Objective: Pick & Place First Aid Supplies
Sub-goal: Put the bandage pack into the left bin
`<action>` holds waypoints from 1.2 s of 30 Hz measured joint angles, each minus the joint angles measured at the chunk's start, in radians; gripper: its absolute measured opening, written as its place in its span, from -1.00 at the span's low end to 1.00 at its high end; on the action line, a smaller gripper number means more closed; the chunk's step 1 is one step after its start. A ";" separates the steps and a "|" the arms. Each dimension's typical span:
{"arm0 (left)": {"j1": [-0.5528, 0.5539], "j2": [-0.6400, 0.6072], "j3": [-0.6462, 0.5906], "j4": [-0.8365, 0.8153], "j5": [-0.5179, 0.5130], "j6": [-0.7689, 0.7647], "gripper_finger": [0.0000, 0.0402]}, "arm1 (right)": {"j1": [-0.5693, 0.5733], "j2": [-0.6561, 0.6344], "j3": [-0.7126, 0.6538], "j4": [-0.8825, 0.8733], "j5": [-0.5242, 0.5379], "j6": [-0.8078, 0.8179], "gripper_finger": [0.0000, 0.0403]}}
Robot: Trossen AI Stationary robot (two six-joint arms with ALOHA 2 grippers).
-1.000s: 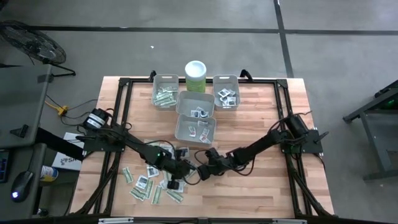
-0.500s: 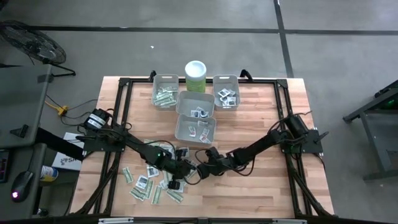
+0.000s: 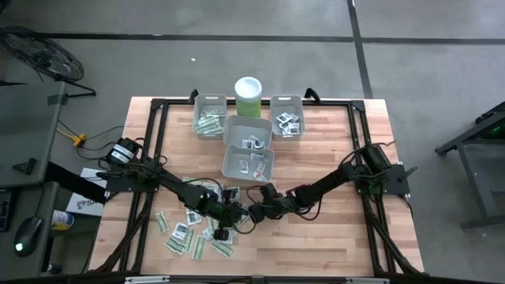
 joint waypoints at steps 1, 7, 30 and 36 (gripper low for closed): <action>0.000 0.000 0.000 0.000 0.000 -0.003 -0.64 | 0.000 0.000 0.000 0.001 -0.005 -0.003 -0.41; 0.000 0.000 0.000 0.000 0.000 -0.003 -0.64 | 0.001 0.000 0.000 0.001 -0.041 -0.006 -0.51; 0.000 0.001 -0.002 0.017 -0.006 -0.002 -0.64 | -0.006 0.000 0.000 0.017 -0.078 -0.031 -1.00; 0.000 0.001 0.030 -0.029 -0.006 0.016 -0.64 | -0.006 0.000 0.000 -0.003 -0.078 -0.022 -1.00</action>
